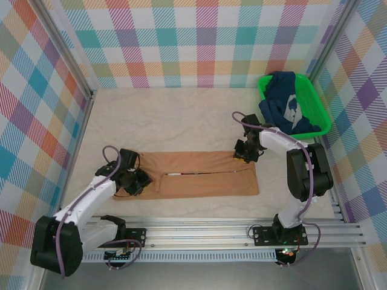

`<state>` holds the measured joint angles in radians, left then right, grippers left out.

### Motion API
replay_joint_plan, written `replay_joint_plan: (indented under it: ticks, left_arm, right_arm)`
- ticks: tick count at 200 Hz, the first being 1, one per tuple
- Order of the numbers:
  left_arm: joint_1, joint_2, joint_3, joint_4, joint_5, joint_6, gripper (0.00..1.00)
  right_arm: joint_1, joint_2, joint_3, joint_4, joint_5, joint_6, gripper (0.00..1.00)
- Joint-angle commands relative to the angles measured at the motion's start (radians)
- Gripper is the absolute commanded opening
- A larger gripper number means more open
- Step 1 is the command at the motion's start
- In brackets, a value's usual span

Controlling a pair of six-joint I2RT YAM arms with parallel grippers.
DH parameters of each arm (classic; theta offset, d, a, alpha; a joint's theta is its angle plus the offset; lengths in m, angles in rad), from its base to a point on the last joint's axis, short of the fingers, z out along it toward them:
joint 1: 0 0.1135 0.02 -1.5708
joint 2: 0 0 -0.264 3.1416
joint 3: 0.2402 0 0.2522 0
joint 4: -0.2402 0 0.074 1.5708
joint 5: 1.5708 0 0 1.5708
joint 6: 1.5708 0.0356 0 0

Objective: Fold and stack the t-shirts

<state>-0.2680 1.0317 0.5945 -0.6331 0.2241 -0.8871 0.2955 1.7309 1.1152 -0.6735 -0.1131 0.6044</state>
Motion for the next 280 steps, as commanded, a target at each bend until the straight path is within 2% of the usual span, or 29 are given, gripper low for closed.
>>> replay_joint_plan:
  ticks: [1, 31, 61, 84, 106, 137, 152, 179, 198, 225, 240, 280]
  left_arm:
    - [-0.005, -0.033, 0.068, -0.094, -0.057, -0.087, 0.24]
    - [0.013, 0.076, 0.079, -0.148, -0.104, -0.232, 0.23]
    - [0.006, 0.221, 0.073, -0.053, -0.131, -0.366, 0.22]
    - [0.007, 0.357, 0.132, -0.055, -0.196, -0.364, 0.19]
    - [0.009, 0.522, 0.226, -0.002, -0.191, -0.325, 0.19]
    - [0.009, 0.804, 0.523, -0.008, -0.224, -0.204, 0.19]
    - [0.009, 0.942, 0.71, 0.002, -0.203, -0.14, 0.21]
    - [-0.012, 1.222, 1.113, -0.052, -0.164, -0.054, 0.22]
    - [-0.037, 1.411, 1.458, -0.139, -0.138, -0.001, 0.22]
    - [-0.076, 1.641, 1.853, -0.235, -0.093, 0.017, 0.21]
    - [-0.091, 1.706, 1.94, -0.234, -0.076, -0.002, 0.2]
    - [-0.102, 1.72, 1.909, -0.116, -0.074, -0.021, 0.2]
  right_arm:
    - [-0.031, -0.003, 0.015, -0.011, 0.021, -0.017, 0.21]
    - [-0.051, 0.038, 0.032, -0.032, 0.038, -0.047, 0.17]
    - [-0.052, 0.085, 0.02, -0.067, 0.056, -0.042, 0.17]
    - [-0.052, 0.104, -0.003, -0.106, 0.086, -0.009, 0.16]
    - [-0.051, 0.083, -0.044, -0.113, 0.094, 0.041, 0.17]
    - [-0.022, 0.063, -0.095, -0.146, 0.082, 0.128, 0.18]
    - [0.016, 0.039, -0.123, -0.167, 0.097, 0.173, 0.18]
    - [0.094, -0.013, -0.171, -0.193, 0.114, 0.267, 0.19]
    - [0.152, -0.047, -0.214, -0.193, 0.106, 0.353, 0.19]
    - [0.261, -0.073, -0.264, -0.166, 0.067, 0.505, 0.19]
    - [0.323, -0.066, -0.276, -0.136, 0.034, 0.592, 0.19]
    - [0.423, -0.011, -0.236, -0.073, -0.019, 0.751, 0.19]
